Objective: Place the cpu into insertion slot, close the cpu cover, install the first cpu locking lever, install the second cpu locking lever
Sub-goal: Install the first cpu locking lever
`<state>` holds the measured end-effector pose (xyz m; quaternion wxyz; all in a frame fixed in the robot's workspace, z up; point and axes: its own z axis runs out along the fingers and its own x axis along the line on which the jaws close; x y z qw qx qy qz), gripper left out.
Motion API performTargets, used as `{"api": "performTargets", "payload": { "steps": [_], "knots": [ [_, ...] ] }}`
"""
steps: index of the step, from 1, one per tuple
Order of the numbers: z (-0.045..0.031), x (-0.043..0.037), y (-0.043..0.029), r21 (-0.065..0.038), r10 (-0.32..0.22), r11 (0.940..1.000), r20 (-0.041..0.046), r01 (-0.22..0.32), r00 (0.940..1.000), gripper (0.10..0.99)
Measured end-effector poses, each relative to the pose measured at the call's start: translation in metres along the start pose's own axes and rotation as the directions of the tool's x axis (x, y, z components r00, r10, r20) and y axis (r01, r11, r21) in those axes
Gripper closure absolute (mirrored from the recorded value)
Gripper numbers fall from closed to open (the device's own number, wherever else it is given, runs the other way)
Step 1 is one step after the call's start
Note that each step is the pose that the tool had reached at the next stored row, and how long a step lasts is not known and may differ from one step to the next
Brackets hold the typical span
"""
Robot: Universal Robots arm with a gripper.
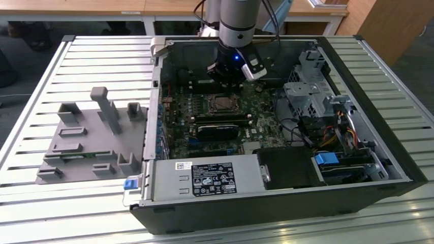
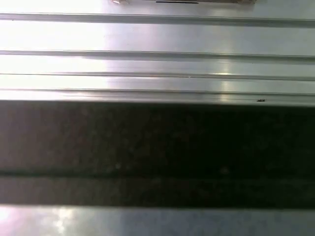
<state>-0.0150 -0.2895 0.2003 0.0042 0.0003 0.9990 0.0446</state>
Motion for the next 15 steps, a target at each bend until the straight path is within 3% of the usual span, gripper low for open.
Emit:
{"api": "performTargets", "payload": {
  "steps": [6,15],
  "knots": [
    [0.0010,0.0000,-0.0001,0.006,0.000,1.0000,-0.0003,0.000,1.0000,0.980],
    [-0.0012,0.0000,0.0002,0.007,0.000,1.0000,0.0000,0.000,1.0000,0.980]
  ]
}}
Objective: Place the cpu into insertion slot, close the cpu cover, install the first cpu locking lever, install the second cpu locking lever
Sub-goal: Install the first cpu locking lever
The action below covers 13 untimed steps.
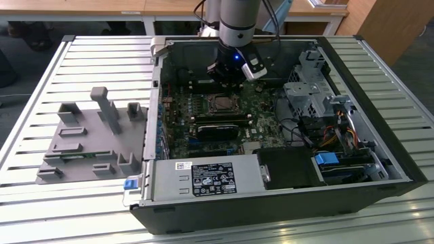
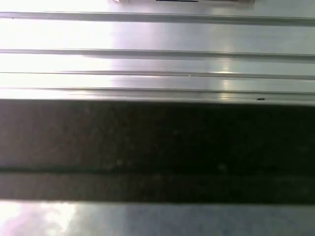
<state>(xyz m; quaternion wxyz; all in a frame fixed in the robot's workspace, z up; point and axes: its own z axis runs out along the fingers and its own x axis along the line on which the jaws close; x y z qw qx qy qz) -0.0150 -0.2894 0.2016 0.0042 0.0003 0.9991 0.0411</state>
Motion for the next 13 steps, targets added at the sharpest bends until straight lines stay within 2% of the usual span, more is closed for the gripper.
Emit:
{"api": "performTargets", "payload": {
  "steps": [3,13],
  "knots": [
    [0.0002,0.0000,0.0000,0.001,0.000,1.0000,0.0000,0.000,1.0000,0.980],
    [0.0024,0.0001,-0.0002,0.013,0.000,0.9999,-0.0003,0.000,1.0000,0.980]
  ]
}}
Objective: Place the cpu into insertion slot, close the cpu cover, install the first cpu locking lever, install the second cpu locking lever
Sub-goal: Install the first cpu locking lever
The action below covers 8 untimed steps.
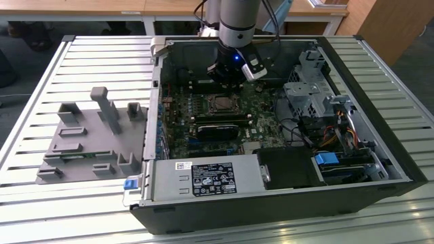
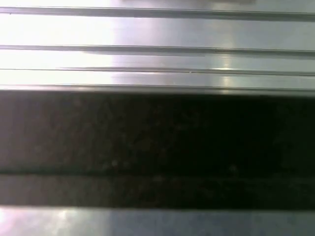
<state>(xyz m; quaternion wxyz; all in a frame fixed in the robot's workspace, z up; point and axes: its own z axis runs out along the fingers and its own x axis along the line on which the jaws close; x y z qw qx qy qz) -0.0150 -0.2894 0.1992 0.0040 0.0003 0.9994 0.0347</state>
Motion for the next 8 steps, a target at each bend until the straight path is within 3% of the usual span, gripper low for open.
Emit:
{"api": "performTargets", "payload": {
  "steps": [8],
  "knots": [
    [0.0019,0.0000,-0.0001,0.010,0.000,1.0000,-0.0002,0.000,1.0000,0.980]
  ]
}}
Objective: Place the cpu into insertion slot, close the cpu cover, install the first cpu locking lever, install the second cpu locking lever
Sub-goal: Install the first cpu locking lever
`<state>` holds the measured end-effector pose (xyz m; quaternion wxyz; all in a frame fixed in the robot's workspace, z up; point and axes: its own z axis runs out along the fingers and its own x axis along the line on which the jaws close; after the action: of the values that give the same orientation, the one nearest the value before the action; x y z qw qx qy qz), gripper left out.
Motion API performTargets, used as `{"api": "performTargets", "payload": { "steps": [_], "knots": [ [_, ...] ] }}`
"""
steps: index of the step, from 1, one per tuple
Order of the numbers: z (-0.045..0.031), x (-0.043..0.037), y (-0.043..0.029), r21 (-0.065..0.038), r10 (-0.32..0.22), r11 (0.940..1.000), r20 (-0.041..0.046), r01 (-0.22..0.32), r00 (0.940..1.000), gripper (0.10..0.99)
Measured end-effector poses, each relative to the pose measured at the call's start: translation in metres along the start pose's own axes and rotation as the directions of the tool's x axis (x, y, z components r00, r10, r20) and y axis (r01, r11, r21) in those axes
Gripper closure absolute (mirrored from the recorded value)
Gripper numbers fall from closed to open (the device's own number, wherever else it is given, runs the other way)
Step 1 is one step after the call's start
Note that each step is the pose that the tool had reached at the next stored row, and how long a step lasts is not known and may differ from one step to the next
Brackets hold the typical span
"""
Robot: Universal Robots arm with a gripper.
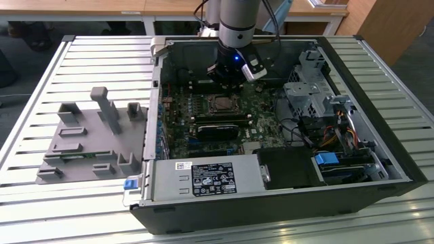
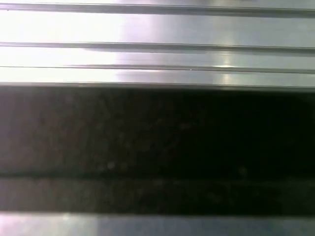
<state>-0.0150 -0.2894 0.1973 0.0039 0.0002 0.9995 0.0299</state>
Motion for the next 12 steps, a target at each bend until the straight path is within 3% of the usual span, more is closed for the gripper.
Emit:
{"api": "performTargets", "payload": {
  "steps": [12],
  "knots": [
    [-0.0009,-0.0001,0.0002,0.005,0.000,1.0000,0.0004,0.000,1.0000,0.980]
  ]
}}
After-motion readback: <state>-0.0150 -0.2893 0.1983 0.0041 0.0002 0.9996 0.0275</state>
